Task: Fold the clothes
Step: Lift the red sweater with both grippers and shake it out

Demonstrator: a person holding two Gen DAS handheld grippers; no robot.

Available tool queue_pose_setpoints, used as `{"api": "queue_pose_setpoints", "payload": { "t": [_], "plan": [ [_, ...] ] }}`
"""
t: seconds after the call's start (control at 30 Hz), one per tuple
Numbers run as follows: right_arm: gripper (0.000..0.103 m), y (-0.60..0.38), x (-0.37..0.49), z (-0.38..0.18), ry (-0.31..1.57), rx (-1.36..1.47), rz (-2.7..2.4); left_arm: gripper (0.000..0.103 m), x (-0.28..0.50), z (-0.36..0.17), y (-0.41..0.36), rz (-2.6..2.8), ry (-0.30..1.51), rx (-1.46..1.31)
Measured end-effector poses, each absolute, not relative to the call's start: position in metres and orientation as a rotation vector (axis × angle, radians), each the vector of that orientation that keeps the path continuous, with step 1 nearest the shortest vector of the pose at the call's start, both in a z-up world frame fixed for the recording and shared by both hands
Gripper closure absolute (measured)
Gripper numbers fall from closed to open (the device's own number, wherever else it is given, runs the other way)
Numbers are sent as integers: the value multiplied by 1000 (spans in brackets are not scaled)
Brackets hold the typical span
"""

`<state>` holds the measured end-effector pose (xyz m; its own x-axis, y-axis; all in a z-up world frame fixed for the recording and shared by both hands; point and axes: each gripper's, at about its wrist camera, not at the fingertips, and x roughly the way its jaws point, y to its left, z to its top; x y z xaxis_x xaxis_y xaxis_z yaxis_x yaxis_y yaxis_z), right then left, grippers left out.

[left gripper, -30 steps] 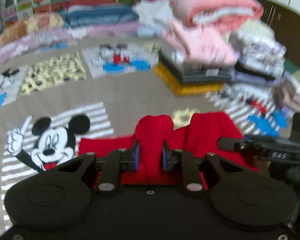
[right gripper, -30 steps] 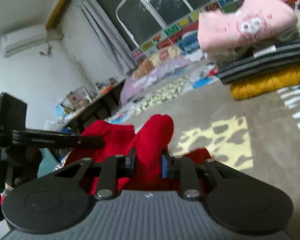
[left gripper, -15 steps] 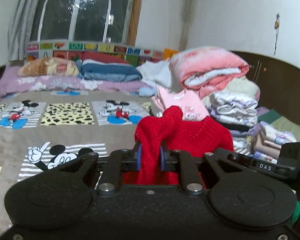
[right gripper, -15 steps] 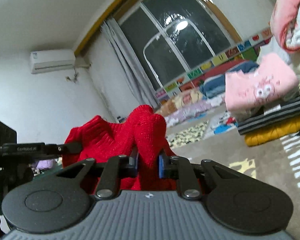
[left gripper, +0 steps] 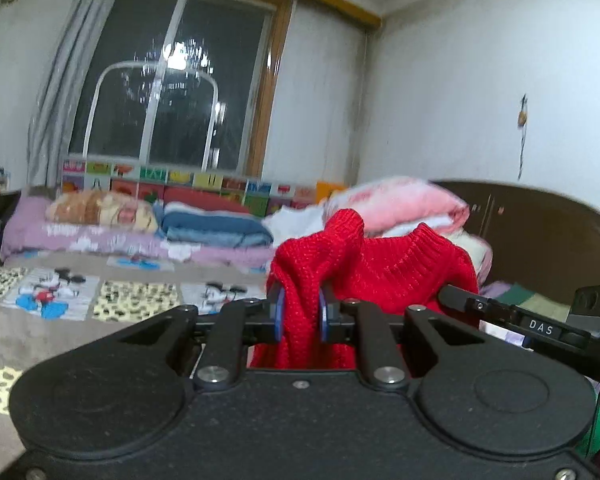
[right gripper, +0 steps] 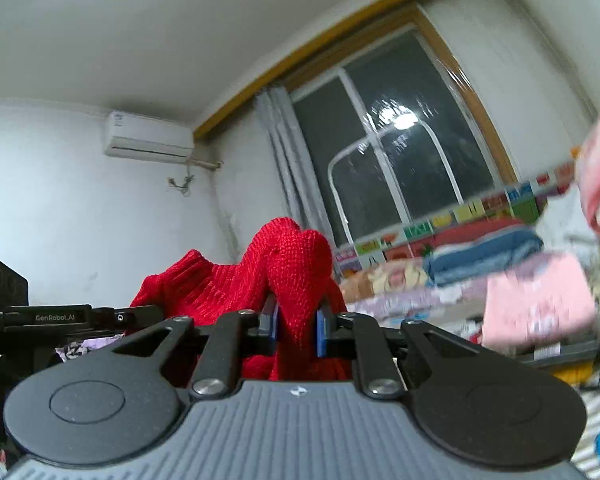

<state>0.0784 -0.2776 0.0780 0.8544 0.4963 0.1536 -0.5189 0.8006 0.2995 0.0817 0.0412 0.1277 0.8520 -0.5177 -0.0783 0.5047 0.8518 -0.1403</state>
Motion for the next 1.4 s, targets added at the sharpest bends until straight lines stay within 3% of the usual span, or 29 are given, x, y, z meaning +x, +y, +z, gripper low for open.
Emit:
{"api": "queue_pose_setpoints", "payload": {
  "t": [0.2,0.57,0.93,1.2,1.4],
  "plan": [
    [84,-278,39,119,-116,257,569,89,45,143,43,-556,50,-106],
    [84,-284,19,130,-47,239,643,89,37,136,48,-544,148,-114],
    [84,-263,139,131,165,222,665,90,165,127,50,-486,338,-105],
    [84,-253,238,152,97,173,591,90,258,156,36,-405,271,-43],
    [84,-238,273,142,14,66,537,90,261,139,37,-396,220,26]
  ]
}}
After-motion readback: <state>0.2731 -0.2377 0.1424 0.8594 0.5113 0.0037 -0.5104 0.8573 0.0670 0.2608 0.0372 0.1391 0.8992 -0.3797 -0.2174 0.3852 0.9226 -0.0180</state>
